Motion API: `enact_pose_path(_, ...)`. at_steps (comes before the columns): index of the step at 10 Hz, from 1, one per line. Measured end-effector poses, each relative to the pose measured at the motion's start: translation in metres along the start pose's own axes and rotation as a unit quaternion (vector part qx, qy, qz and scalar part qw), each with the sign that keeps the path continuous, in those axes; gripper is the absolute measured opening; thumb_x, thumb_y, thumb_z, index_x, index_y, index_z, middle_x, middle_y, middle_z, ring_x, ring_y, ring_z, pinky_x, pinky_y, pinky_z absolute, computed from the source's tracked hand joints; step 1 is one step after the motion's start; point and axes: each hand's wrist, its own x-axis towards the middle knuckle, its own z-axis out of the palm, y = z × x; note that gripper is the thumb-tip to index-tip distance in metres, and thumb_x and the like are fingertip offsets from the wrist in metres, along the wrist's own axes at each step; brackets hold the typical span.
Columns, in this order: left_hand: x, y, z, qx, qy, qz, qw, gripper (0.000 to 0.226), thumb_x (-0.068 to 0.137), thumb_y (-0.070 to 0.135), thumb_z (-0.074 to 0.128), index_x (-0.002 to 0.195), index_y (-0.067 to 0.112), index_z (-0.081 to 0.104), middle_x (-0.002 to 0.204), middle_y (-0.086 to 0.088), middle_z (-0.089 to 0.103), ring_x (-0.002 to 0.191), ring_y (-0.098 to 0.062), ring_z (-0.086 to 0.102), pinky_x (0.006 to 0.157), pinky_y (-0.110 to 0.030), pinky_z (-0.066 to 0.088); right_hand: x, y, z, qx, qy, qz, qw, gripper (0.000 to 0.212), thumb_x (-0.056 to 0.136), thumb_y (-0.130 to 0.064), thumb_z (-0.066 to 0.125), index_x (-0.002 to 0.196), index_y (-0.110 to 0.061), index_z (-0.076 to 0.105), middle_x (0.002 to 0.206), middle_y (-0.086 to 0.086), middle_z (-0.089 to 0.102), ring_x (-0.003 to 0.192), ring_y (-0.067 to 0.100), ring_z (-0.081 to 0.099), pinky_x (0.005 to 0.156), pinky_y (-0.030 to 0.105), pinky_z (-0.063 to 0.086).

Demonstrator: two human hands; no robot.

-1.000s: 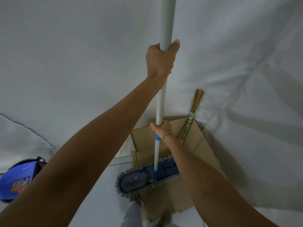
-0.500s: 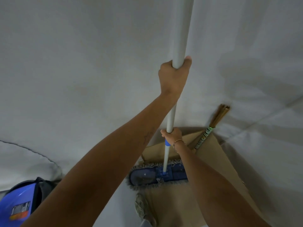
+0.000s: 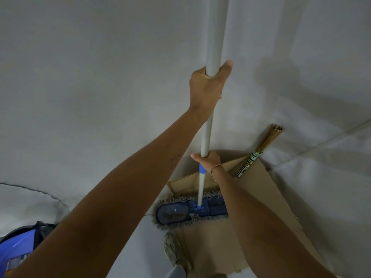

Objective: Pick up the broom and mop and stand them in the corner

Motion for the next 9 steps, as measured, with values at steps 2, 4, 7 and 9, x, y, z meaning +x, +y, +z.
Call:
enact_pose_path(2,-0.005,0.003,-0.003,0.006,-0.019,-0.009,1.000,0.036,0.083,0.033,0.071,0.063,0.009,0.053,0.046,0.002,0.044,0.037,-0.009,0.043,0.046,-0.022,0.047,-0.010,-0.001,-0.003,0.001,0.015,-0.020,1.000,0.031,0.076,-0.022,0.075,0.098,-0.001,0.069,0.089,0.007,0.064,0.084,0.020,0.059,0.079,0.032,0.051)
enact_pose_path(4,-0.007,0.003,-0.007,0.036,-0.051,-0.026,0.998,0.041,0.080,0.040,0.072,0.054,0.017,0.050,0.042,0.007,0.048,0.039,-0.007,0.050,0.052,-0.021,0.051,-0.020,-0.005,-0.002,0.015,0.036,-0.038,0.999,0.025,0.075,-0.013,0.076,0.096,-0.001,0.069,0.090,0.008,0.065,0.088,0.022,0.060,0.091,0.039,0.054)
enact_pose_path(7,-0.029,0.021,-0.027,0.072,-0.087,-0.008,0.994,0.046,0.070,0.050,0.077,0.096,0.014,0.065,0.087,0.006,0.066,0.083,-0.010,0.063,0.077,-0.025,0.053,-0.067,-0.016,-0.021,-0.011,0.072,-0.088,0.993,0.045,0.073,-0.013,0.076,0.114,-0.005,0.060,0.117,0.013,0.065,0.102,0.028,0.062,0.087,0.036,0.054)
enact_pose_path(9,-0.073,0.028,-0.059,0.119,-0.020,0.012,0.993,0.057,0.077,0.052,0.071,0.120,0.019,0.055,0.119,0.006,0.058,0.106,-0.011,0.058,0.079,-0.016,0.042,-0.110,-0.009,-0.027,0.032,0.107,-0.124,0.986,0.060,0.076,-0.010,0.070,0.132,-0.010,0.047,0.137,0.008,0.051,0.119,0.025,0.053,0.086,0.024,0.041)
